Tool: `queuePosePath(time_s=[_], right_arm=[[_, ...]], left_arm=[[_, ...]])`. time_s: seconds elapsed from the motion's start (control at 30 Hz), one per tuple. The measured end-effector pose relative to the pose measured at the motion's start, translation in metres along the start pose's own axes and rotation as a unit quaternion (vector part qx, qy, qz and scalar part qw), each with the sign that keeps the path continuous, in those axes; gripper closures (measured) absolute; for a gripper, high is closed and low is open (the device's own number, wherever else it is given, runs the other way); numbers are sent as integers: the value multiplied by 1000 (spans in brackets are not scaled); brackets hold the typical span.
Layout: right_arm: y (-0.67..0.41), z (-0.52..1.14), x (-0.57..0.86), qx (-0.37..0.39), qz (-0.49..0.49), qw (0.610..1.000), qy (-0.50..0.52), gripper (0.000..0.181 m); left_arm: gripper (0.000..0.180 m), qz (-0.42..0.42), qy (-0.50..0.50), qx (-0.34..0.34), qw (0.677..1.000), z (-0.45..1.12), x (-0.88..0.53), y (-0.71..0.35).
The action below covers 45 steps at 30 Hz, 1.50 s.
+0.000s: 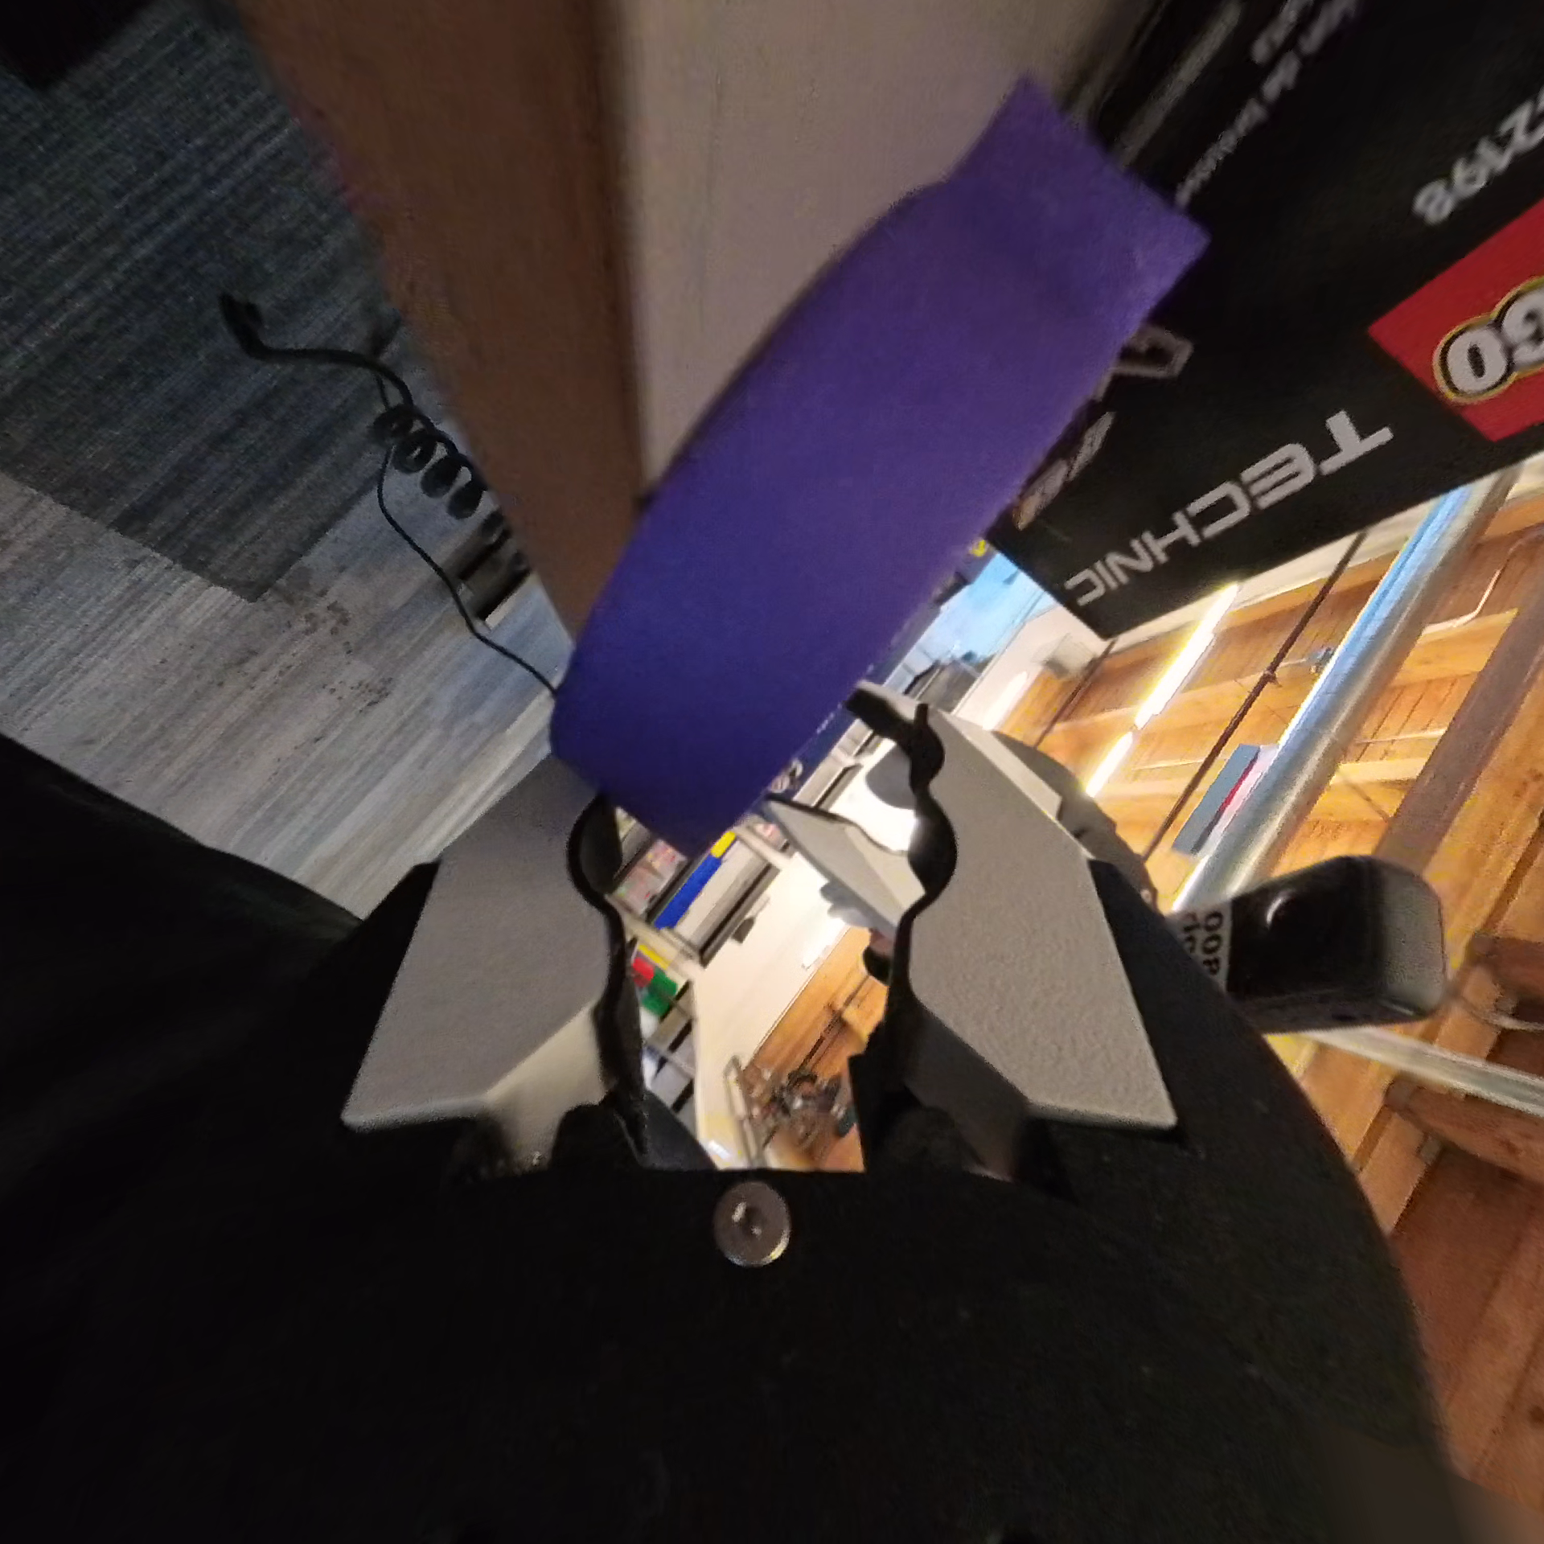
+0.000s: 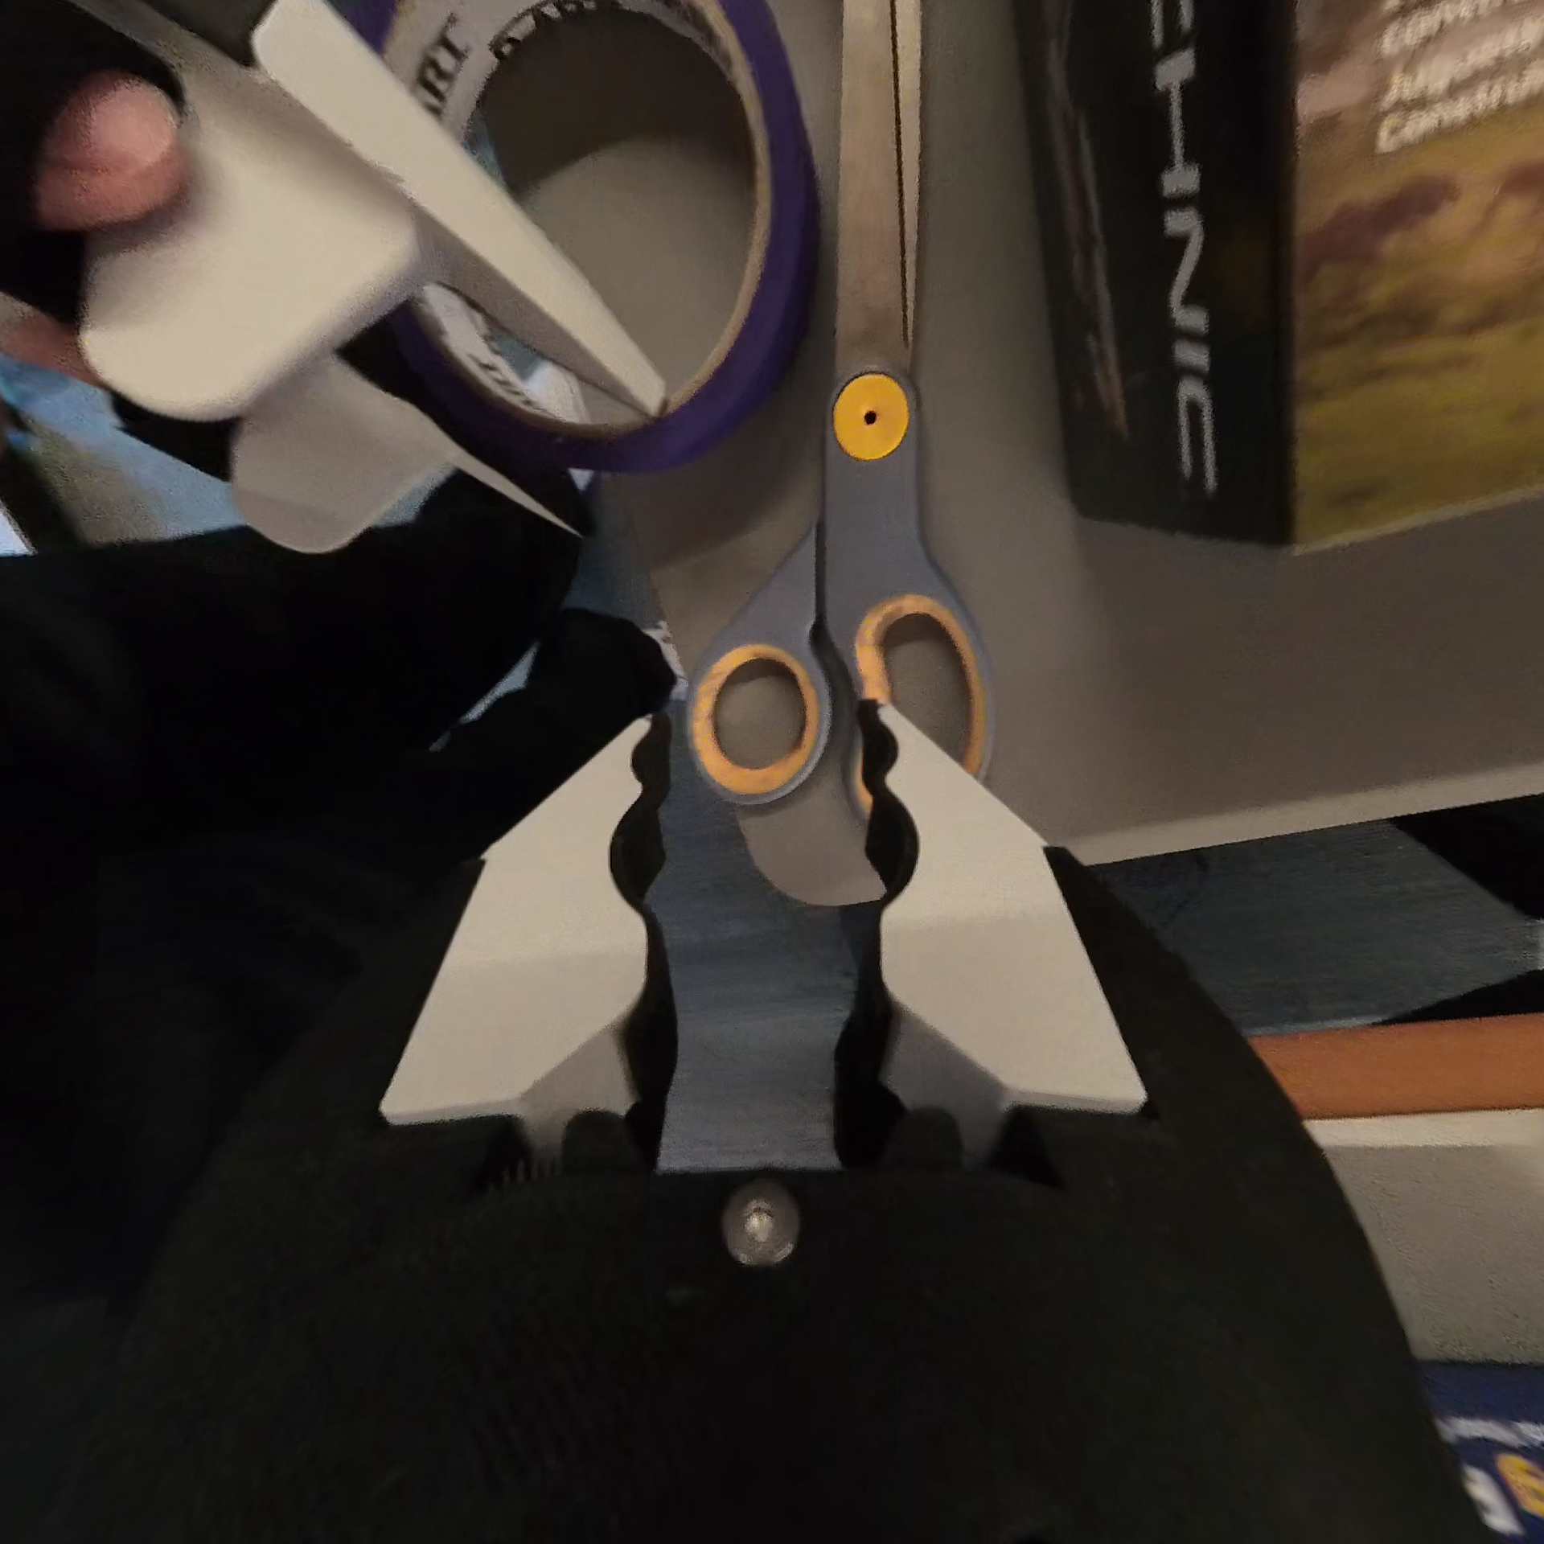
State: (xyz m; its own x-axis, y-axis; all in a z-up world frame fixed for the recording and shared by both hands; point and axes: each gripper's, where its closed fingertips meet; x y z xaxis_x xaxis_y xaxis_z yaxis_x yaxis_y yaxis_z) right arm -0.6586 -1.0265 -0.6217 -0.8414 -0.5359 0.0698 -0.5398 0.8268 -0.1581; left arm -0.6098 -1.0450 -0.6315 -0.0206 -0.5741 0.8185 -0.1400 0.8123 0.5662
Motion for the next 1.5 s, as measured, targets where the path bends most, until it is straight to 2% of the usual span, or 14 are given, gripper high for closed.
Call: queuePosePath(time_s=[0.13, 0.23, 0.37, 0.43, 0.57, 0.7, 0.8, 0.87, 0.93, 1.03, 1.2, 1.33, 1.5], right_arm=[[6, -3, -14, 8, 68, 997, -42, 138], [10, -3, -20, 14, 83, 995, -52, 138], [0, -9, -24, 50, 96, 993, -54, 137], [-24, -26, -26, 106, 109, 987, -56, 139], [-105, -83, -30, 269, 133, 952, -59, 142], [-192, -111, -43, 333, 112, 934, -71, 136], [-255, -109, -45, 318, 124, 935, -99, 160], [-292, -99, -49, 282, 145, 936, -155, 181], [-319, -85, -54, 218, 190, 930, -228, 181], [-352, -75, -65, 122, 273, 884, -360, 181], [-365, -37, -61, 36, 291, 884, -363, 181], [-361, -23, -68, 1, 275, 888, -369, 181], [-360, -22, -70, -5, 264, 886, -380, 181]], left_arm=[[112, 57, -28, -35, 997, 2, 5, 4], [109, 76, -42, -57, 995, -12, 0, 14], [117, 100, -22, -36, 994, -55, 5, 18], [121, 142, -14, -12, 990, -92, 16, 14], [124, 264, -1, 58, 963, -179, 57, -14], [126, 294, 119, 126, 940, -224, 128, -64], [127, 308, 158, 134, 929, -227, 157, -101], [128, 305, 160, 143, 928, -223, 163, -121], [129, 282, 175, 152, 931, -217, 167, -132], [130, 265, 186, 170, 931, -209, 169, -143], [132, 243, 177, 189, 935, -201, 160, -155], [147, 244, 183, 218, 927, -203, 160, -163], [136, 241, 196, 214, 926, -194, 165, -161]])
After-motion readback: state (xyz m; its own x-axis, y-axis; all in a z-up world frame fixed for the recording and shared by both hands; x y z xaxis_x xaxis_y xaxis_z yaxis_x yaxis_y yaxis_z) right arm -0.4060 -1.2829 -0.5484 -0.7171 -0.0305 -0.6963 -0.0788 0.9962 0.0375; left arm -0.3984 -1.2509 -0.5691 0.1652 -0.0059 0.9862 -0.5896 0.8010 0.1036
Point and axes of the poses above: each gripper's, where its closed fingertips meet, z out along the fingers, y out of its underside, x = y × z across the jaws, and after that the axes turned 14 degrees about y, right-handed
